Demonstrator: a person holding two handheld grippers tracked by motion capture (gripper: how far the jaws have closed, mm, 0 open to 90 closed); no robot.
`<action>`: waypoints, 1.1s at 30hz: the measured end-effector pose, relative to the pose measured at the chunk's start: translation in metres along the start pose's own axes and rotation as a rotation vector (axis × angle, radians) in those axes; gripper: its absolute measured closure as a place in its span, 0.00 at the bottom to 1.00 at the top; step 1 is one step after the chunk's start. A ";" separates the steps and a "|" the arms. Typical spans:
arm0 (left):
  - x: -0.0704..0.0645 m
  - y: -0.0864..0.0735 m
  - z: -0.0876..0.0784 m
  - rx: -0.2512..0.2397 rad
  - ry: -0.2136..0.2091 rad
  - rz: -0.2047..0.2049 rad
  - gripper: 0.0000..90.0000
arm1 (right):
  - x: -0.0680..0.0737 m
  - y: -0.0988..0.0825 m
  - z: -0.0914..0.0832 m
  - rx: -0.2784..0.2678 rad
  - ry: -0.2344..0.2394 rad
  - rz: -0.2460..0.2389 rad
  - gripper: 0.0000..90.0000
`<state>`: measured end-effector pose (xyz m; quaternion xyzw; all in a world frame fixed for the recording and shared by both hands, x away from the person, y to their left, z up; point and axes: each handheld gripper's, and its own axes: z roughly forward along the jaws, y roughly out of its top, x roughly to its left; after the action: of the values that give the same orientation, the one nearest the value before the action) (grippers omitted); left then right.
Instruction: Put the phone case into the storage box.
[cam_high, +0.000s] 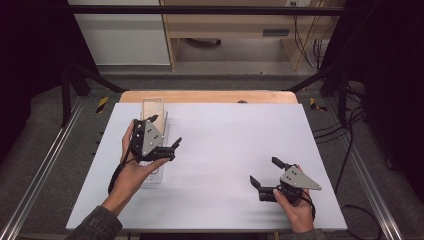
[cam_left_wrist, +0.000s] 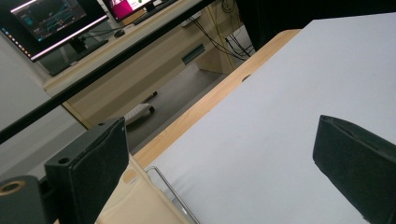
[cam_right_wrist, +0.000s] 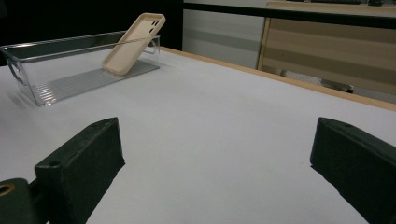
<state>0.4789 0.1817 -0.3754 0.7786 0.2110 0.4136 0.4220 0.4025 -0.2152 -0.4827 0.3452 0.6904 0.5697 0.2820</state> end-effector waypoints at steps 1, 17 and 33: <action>-0.002 0.001 -0.002 0.000 0.002 0.018 0.04 | 0.000 0.000 0.000 0.000 -0.001 -0.001 0.03; -0.022 -0.001 -0.025 -0.031 0.004 0.081 0.04 | 0.000 0.000 -0.001 -0.003 0.002 -0.001 0.03; -0.018 -0.031 -0.063 -0.063 0.022 -0.048 0.03 | 0.001 0.000 0.000 0.006 0.004 -0.010 0.03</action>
<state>0.4174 0.2168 -0.3904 0.7551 0.2212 0.4181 0.4540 0.4018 -0.2143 -0.4829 0.3414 0.6945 0.5669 0.2824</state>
